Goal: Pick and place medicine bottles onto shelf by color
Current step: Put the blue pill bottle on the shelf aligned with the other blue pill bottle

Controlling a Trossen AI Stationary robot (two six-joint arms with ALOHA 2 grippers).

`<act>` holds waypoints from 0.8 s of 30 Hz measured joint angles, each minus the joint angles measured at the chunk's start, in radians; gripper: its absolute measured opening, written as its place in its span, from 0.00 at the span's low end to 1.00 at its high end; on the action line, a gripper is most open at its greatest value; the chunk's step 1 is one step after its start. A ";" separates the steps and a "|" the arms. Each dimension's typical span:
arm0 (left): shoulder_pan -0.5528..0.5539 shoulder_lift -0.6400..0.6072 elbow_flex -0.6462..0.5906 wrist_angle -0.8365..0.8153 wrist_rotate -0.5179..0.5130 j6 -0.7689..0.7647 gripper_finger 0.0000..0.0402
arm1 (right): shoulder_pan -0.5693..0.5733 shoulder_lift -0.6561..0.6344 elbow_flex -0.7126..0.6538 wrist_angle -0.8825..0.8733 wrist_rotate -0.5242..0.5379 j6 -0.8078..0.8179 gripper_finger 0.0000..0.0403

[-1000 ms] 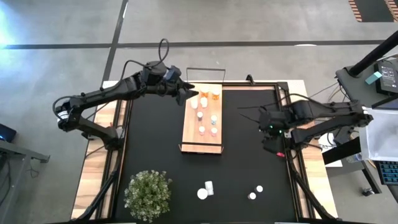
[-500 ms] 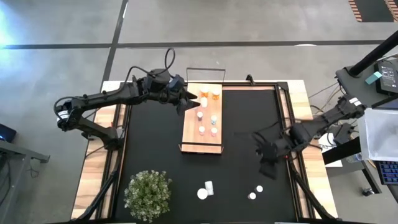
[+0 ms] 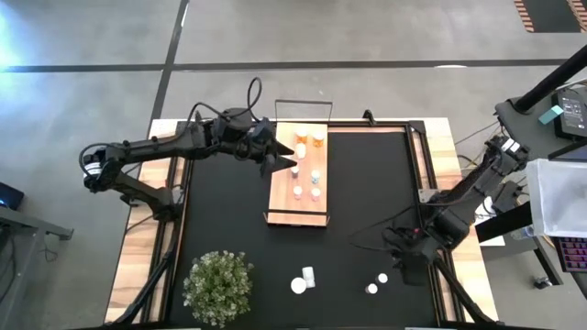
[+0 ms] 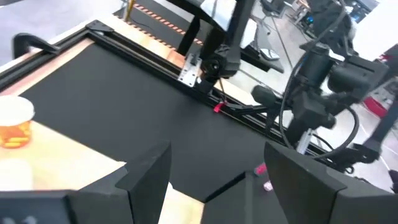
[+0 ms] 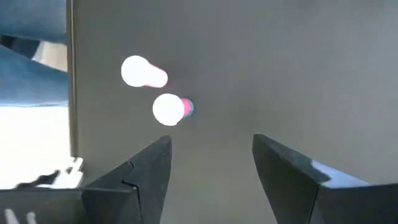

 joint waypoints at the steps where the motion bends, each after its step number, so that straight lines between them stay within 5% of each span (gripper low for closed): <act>1: -0.007 0.000 0.000 0.004 0.000 0.000 0.60 | 0.020 -0.011 -0.004 -0.006 0.027 0.000 0.53; 6: -0.041 0.000 0.000 0.088 -0.013 -0.046 0.60 | 0.125 -0.076 -0.075 0.001 0.130 0.072 0.53; 13: -0.077 0.000 0.000 0.245 -0.021 -0.053 0.60 | 0.233 -0.108 -0.257 0.276 0.152 0.102 0.53; 24: -0.100 0.000 0.000 0.294 -0.021 -0.078 0.60 | 0.262 -0.090 -0.431 0.570 0.205 0.099 0.53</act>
